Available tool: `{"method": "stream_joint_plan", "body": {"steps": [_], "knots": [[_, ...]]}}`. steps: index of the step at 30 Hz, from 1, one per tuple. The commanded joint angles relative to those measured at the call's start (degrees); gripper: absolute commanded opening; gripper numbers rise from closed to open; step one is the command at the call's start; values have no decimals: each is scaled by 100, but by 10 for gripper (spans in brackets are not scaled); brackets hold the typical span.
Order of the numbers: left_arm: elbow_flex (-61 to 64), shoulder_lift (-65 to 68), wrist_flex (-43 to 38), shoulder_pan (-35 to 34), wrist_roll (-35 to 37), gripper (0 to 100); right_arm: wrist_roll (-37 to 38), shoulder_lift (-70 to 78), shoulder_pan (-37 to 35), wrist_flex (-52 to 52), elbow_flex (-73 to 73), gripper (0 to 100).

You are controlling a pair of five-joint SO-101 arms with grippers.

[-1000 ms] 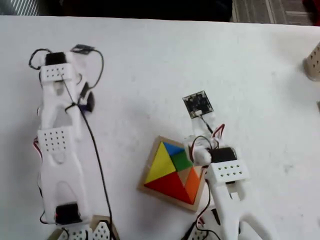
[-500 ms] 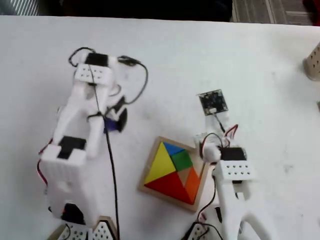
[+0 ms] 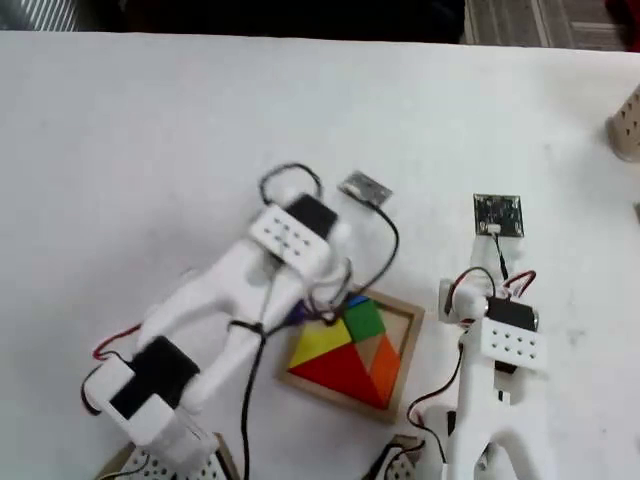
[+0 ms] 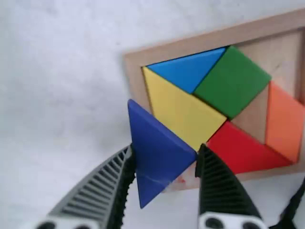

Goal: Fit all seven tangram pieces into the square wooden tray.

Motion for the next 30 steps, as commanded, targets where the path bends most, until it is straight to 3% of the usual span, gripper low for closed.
{"method": "stream_joint_plan", "body": {"steps": [1,13,18,21,30], "knots": [[229,-321,-738,752,1705,112,70,-92,48,40,-185,18],[519,-312,-1908,1640,1785,124,70,-92,31,13,-167,18],[1116,-338,-2453,1745,1925,295,70,-92,22,4,-167,18],[1187,-356,-2426,1736,1952,366,229,-92,22,4,-158,18],[1002,-936,-1662,1262,1934,369,255,-92,22,4,-158,18]]}}
